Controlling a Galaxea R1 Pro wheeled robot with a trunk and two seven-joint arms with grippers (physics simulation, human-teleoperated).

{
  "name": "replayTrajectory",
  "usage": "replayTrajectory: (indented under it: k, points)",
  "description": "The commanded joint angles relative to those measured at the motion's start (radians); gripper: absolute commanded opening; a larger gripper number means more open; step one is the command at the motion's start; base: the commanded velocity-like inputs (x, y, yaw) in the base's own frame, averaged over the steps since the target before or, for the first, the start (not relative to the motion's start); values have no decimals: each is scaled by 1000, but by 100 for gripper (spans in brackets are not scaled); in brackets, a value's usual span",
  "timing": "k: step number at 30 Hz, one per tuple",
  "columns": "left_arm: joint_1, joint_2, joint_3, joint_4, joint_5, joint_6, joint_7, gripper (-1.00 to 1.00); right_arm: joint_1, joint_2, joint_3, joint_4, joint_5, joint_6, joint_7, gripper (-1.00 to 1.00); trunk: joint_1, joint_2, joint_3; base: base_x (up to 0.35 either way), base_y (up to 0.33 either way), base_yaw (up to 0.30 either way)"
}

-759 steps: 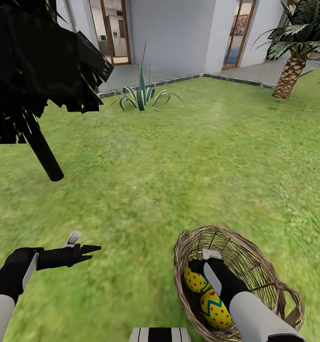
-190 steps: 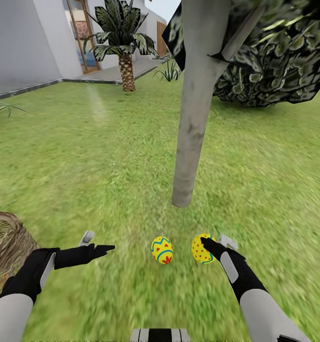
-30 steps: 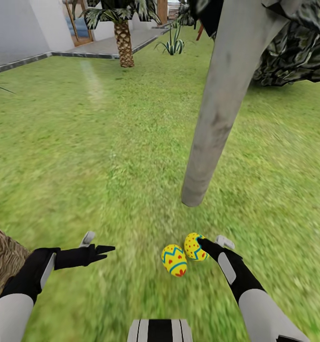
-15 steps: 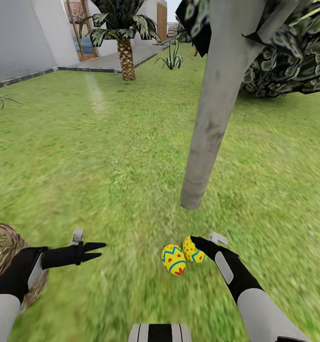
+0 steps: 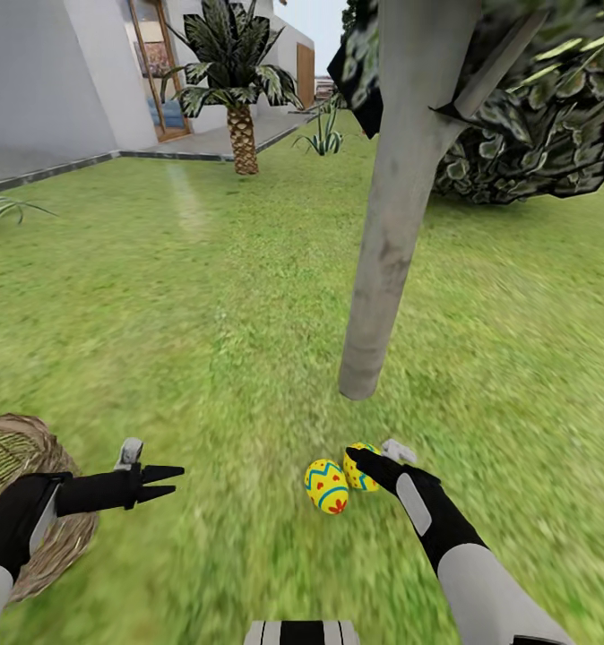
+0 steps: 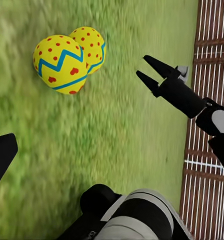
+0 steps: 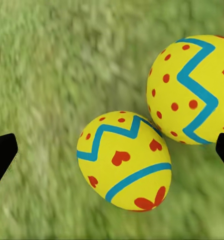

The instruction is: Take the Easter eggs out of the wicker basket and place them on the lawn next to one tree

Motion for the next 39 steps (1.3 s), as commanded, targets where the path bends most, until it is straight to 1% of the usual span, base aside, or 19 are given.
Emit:
replayTrajectory:
  k: [1,3,6,9,12,18,20,23,28,39]
  points:
    - [0,-1,2,0,-6,10,-7,100,0,1,-7,-1,-2,6,4,100,-1,0,3,-2,0,0]
    - [-1,-1,1,0,-7,10,-7,100,0,1,-7,-1,-3,6,11,100,-1,0,12,-1,0,38]
    - [-1,-1,0,0,-7,10,-6,100,0,0,-11,-1,-4,6,49,100,-3,1,25,-3,0,209]
    - [-1,-4,-1,0,-7,9,-5,100,0,0,-12,-1,-4,6,58,100,-4,2,39,-181,0,248]
    - [-1,-7,-1,0,-7,9,-2,100,0,0,-12,-1,-3,4,60,100,-6,3,52,-282,0,96]
    - [-1,-9,-2,0,-8,9,1,100,0,1,-11,-1,-3,2,61,100,-8,4,75,-38,0,5]
    - [-1,-10,-8,0,-8,8,1,100,0,1,-11,-1,-3,2,60,100,-9,4,83,-5,0,1]
    - [-1,-9,-28,0,-7,9,1,100,0,1,-11,-1,-2,2,60,100,-10,5,95,-2,0,0]
    - [-1,-10,-38,0,-7,8,1,100,0,1,-11,-1,-2,0,59,100,-13,6,121,0,0,0]
    - [-1,-10,-41,0,-8,8,1,100,0,1,-9,-1,-2,-1,59,100,-18,9,181,-24,0,8]
